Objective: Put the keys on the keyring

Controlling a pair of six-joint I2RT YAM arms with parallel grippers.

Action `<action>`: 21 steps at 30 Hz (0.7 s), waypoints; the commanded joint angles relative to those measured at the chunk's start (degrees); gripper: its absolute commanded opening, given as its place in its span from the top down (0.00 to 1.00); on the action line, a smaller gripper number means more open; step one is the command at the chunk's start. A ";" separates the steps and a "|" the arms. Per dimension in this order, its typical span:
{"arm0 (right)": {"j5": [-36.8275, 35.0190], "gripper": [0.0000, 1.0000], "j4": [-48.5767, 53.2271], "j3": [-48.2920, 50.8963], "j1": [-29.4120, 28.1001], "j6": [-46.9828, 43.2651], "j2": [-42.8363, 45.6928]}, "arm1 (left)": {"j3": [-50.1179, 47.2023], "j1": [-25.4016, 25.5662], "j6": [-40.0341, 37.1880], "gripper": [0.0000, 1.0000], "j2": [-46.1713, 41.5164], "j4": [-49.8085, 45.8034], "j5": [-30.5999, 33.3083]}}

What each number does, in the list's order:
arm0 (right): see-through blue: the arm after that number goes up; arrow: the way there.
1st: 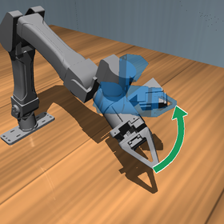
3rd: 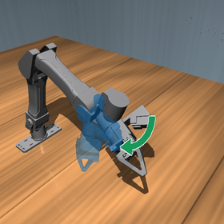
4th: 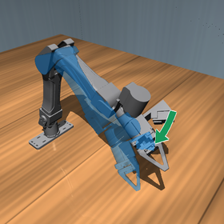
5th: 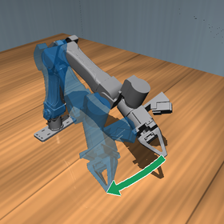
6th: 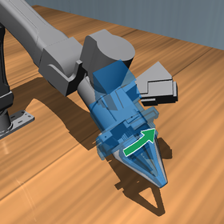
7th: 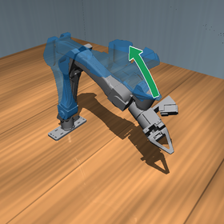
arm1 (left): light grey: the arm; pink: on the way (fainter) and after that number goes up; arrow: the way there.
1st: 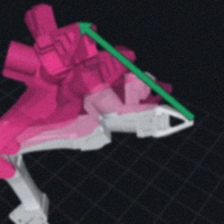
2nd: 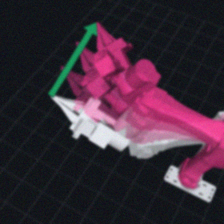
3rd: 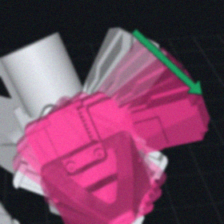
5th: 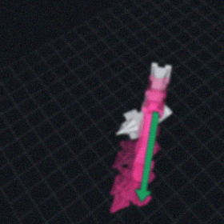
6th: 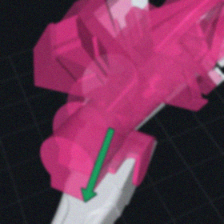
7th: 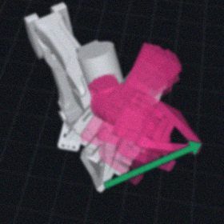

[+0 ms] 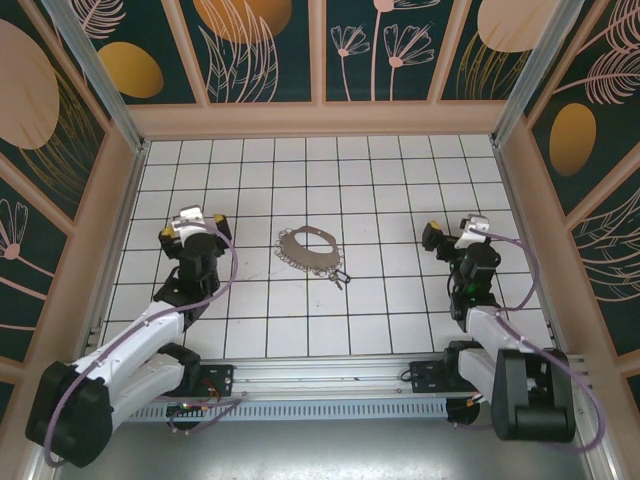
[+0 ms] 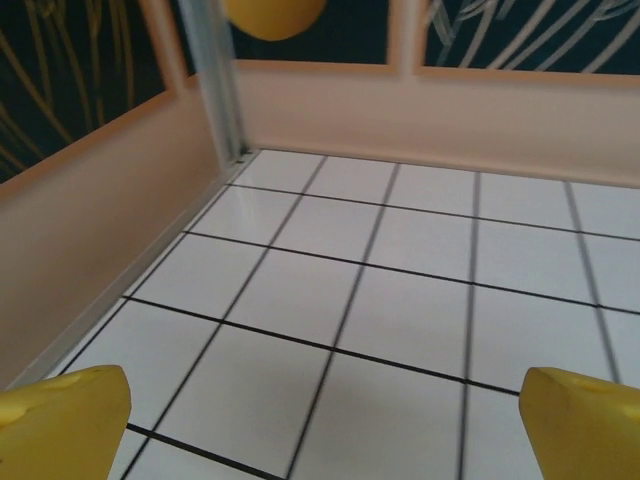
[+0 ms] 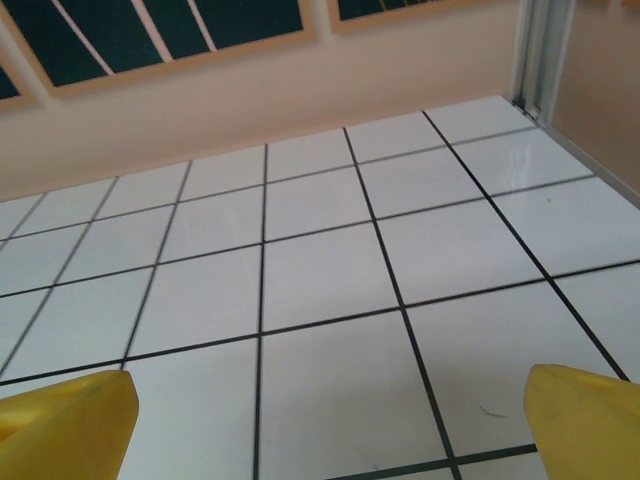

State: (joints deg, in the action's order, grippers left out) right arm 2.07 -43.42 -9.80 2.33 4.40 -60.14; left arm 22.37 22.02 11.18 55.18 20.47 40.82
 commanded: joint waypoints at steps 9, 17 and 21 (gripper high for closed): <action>-2.13 0.01 -29.12 3.11 3.05 1.10 -12.92 | -5.99 -8.24 -8.30 0.01 17.15 35.26 -6.75; -4.47 0.01 -45.75 6.74 3.33 2.39 -25.25 | -6.51 -16.09 -11.04 0.01 27.12 44.78 -25.93; -1.29 0.01 -38.38 1.47 2.28 0.04 -28.27 | -4.51 -17.04 -9.61 0.01 29.65 43.32 -25.71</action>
State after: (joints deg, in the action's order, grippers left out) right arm -0.49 -80.79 -4.93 5.19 6.11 -88.51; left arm 16.47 5.98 1.58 83.68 59.81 19.03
